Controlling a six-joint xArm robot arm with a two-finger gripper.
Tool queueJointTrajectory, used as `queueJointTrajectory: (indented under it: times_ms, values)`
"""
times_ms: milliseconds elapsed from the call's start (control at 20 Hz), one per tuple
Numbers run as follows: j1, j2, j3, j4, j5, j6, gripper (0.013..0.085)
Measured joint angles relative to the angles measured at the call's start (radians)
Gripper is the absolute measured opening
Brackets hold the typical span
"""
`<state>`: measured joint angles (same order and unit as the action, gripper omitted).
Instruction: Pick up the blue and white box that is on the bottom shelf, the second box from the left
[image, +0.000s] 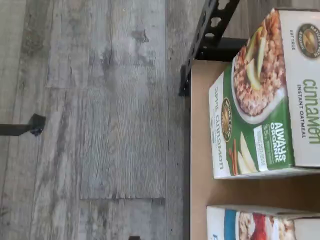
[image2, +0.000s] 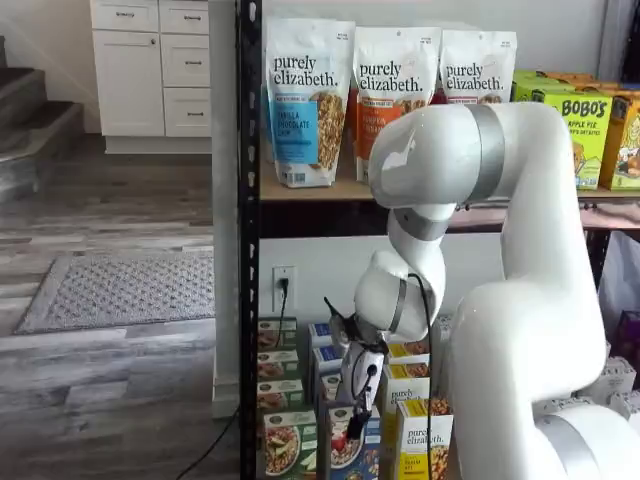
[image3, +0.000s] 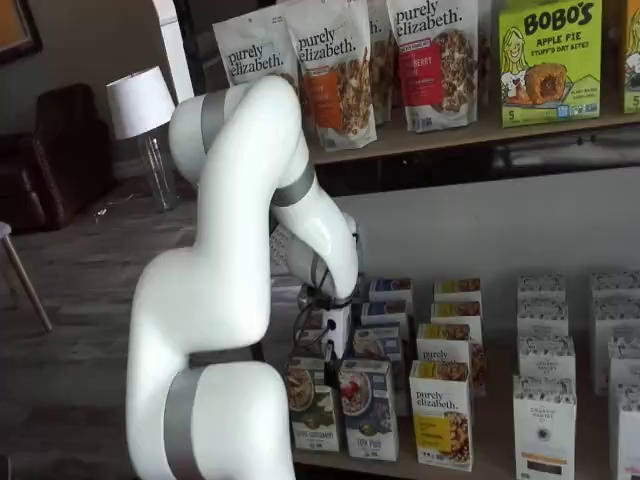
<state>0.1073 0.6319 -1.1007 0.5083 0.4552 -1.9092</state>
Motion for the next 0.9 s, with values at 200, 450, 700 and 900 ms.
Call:
queueJointTrajectory:
  times_ms: [200, 450, 700, 900]
  values:
    - [-0.006, 0.000, 0.014, -0.049, -0.028, 0.034, 0.0850]
    - [-0.011, 0.004, 0.018, 0.010, -0.047, -0.025, 0.0850]
    - [-0.008, 0.014, 0.013, 0.124, -0.070, -0.127, 0.0850]
    - [-0.008, 0.034, -0.007, 0.126, -0.081, -0.129, 0.0850]
